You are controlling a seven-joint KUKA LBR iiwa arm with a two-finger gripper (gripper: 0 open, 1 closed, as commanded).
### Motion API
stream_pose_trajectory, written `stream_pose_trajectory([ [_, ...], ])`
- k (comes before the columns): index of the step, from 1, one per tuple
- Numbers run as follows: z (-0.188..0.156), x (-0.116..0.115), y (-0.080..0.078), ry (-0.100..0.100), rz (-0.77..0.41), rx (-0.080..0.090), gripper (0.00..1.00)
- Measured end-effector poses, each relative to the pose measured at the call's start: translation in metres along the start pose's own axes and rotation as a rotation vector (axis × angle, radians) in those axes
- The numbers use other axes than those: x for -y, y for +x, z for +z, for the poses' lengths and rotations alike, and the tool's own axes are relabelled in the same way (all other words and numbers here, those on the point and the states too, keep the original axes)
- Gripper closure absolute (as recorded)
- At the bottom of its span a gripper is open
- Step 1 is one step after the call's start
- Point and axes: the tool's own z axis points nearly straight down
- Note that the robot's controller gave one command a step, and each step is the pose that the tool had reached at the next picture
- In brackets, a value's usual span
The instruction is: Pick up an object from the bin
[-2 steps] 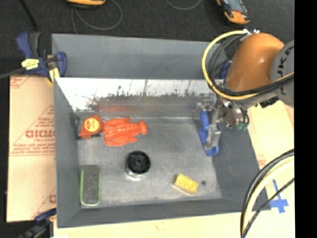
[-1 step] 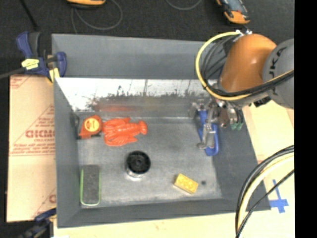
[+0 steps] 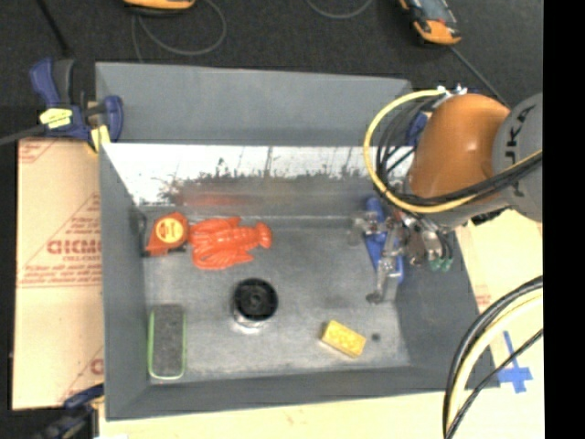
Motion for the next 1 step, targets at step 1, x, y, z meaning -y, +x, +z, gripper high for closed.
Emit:
stream_pose_trajectory([
  [1, 0.0185, -0.0217, 0.0036, 0.003, -0.244, 0.009, 0.0],
])
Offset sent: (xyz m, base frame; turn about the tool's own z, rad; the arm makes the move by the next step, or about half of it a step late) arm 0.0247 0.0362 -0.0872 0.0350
